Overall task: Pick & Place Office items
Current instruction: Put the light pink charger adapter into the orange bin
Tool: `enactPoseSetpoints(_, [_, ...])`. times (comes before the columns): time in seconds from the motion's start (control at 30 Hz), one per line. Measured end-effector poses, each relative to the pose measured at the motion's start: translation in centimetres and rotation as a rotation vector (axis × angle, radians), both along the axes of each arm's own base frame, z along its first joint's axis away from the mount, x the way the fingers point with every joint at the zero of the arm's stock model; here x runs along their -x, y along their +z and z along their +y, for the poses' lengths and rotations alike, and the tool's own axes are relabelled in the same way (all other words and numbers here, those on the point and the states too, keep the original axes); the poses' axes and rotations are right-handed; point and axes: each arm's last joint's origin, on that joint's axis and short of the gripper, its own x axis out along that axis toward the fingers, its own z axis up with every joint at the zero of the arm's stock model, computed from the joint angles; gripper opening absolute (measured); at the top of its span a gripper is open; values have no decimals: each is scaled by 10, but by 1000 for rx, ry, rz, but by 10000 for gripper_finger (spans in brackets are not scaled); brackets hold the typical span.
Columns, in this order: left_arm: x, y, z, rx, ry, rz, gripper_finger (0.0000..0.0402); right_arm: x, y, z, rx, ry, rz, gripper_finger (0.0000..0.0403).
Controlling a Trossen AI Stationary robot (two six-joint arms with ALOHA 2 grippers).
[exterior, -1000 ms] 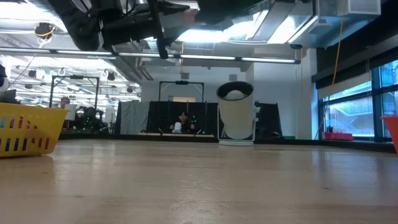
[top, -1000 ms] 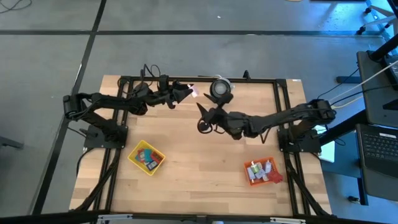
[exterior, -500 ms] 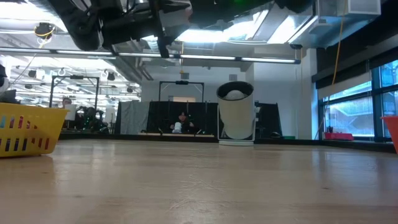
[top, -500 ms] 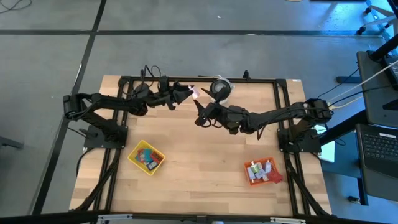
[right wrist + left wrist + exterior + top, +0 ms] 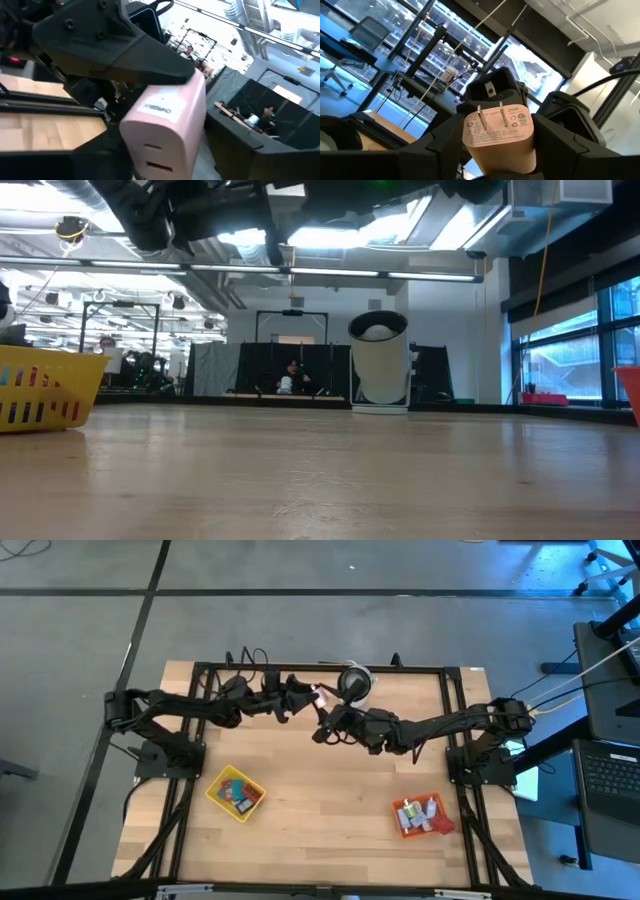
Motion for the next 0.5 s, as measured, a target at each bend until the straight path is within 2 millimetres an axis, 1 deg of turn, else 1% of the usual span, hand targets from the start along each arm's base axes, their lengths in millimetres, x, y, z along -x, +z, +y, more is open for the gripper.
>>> enactPoseSetpoints(0.17, [-8, -3, 5, 26, 8, 0, 201, 1, 0, 0, 14, -58, 18, 165])
enactPoseSetpoints(0.33, [-10, -8, 9, 42, -11, -10, 201, 2, 0, 4, 36, -100, 46, 131])
enactPoseSetpoints(0.4, [-10, -8, 10, 43, -10, -10, 201, 2, -1, 4, 43, -100, 53, 122])
enactPoseSetpoints(0.5, [-10, -8, 10, 42, -12, -10, 201, 3, -1, 4, 46, -104, 57, 122])
